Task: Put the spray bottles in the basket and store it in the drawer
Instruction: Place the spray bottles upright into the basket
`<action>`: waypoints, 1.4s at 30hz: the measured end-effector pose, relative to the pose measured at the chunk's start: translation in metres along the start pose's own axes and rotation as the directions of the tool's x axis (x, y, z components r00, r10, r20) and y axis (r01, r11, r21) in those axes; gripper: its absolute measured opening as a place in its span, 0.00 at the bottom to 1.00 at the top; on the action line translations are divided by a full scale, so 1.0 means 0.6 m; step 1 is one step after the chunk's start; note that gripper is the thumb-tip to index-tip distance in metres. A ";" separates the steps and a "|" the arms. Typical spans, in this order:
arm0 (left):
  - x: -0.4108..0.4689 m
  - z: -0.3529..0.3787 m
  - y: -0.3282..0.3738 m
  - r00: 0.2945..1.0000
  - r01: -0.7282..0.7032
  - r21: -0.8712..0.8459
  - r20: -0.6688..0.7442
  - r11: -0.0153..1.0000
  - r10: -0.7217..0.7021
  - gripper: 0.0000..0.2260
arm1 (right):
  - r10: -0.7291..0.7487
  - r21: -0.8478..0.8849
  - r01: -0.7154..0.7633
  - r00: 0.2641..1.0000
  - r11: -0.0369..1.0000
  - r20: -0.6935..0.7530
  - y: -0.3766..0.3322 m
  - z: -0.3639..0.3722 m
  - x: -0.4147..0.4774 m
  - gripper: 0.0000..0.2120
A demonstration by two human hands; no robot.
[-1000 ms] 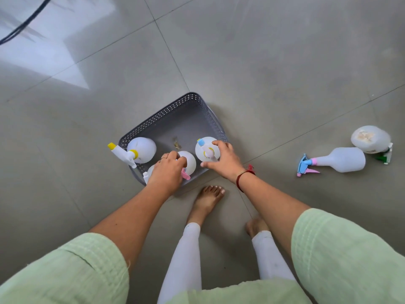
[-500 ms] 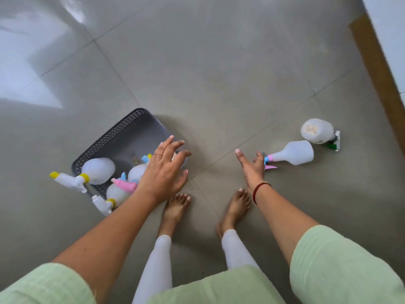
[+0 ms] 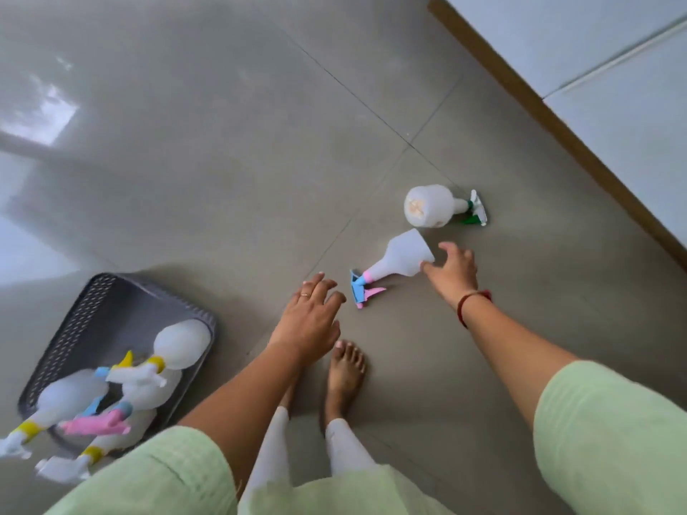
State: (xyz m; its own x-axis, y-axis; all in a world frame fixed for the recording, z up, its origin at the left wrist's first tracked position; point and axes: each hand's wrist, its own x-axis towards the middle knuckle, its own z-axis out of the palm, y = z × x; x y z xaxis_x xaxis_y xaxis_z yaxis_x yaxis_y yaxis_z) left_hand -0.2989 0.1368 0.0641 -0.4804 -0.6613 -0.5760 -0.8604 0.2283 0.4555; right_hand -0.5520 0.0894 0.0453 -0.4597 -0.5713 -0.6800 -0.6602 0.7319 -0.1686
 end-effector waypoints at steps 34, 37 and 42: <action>0.020 0.083 -0.077 0.995 -0.088 0.123 0.063 0.988 0.081 0.14 | 0.005 0.542 -0.260 0.904 0.799 0.427 -0.101 0.158 0.032 0.12; -0.036 0.028 -0.084 0.997 -0.027 0.089 -0.069 0.996 0.033 0.15 | 0.001 0.453 -0.251 0.876 0.856 0.483 -0.158 0.151 -0.019 0.16; -0.108 -0.090 -0.143 0.919 0.208 -0.306 -0.262 0.929 -0.293 0.14 | -0.071 0.404 -0.240 0.782 0.883 0.619 -0.269 0.168 -0.116 0.22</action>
State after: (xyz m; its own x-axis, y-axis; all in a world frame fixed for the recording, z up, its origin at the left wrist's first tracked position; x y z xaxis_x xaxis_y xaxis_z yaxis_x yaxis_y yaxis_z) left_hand -0.1848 0.1218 0.0990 -0.1453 -0.8624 -0.4849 -0.8473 -0.1446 0.5110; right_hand -0.3539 0.0484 0.0478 0.0551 -0.2681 -0.9618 -0.2328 0.9333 -0.2735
